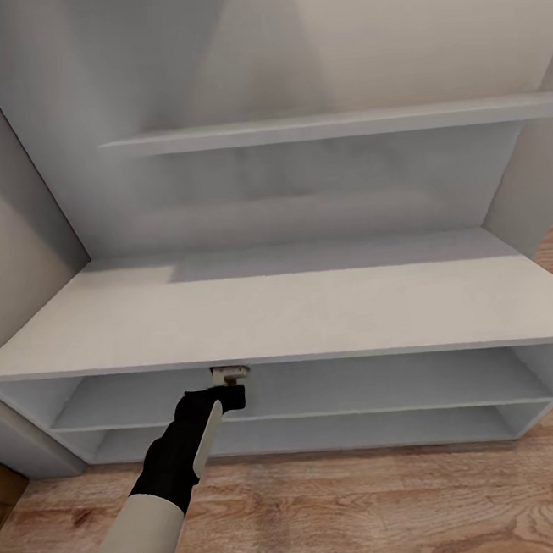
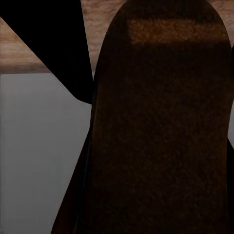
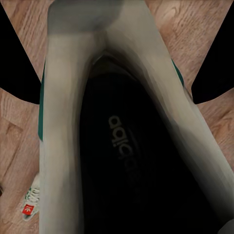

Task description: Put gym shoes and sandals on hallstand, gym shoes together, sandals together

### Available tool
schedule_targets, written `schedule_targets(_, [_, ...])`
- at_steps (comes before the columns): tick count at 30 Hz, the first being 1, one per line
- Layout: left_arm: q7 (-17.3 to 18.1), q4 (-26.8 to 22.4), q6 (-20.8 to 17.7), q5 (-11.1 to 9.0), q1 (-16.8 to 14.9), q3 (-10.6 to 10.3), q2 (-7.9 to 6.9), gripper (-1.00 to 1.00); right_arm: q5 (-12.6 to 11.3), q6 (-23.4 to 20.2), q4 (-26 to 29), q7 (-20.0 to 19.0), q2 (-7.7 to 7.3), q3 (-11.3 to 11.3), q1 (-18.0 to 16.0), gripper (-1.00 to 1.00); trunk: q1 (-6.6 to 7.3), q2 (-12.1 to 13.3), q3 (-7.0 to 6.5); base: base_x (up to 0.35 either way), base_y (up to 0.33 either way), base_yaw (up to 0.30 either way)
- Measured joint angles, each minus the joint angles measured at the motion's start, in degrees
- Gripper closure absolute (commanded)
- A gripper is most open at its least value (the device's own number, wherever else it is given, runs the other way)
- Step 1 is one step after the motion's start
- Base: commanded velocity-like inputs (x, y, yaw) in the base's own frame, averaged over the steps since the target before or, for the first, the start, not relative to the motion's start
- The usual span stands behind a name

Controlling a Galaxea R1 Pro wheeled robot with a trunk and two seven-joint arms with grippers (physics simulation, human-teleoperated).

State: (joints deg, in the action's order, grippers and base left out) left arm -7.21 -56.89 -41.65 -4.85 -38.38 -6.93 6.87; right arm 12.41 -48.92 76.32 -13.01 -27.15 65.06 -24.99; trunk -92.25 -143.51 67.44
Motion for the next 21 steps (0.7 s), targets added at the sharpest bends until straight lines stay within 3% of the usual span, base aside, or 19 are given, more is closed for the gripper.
schedule_targets(8, [0.00,0.00,0.00,0.00,0.00,0.00,0.00,1.00,0.00,0.00,0.00,-0.01,0.00,0.00,0.00,1.00,0.00,0.00,0.00,0.000,0.000,0.000])
schedule_targets(9, [-0.02,0.00,0.00,0.00,0.00,0.00,0.00,-1.00,0.00,0.00,0.00,-0.01,0.00,0.00,0.00,1.00,0.00,0.00,0.00,0.000,0.000,0.000])
schedule_targets(21, [0.13,0.00,-0.06,0.17,0.04,0.00,-0.17,-1.00,-0.01,0.00,0.00,-0.02,0.00,0.00,0.00,1.00,0.00,0.00,0.00,0.000,0.000,0.000])
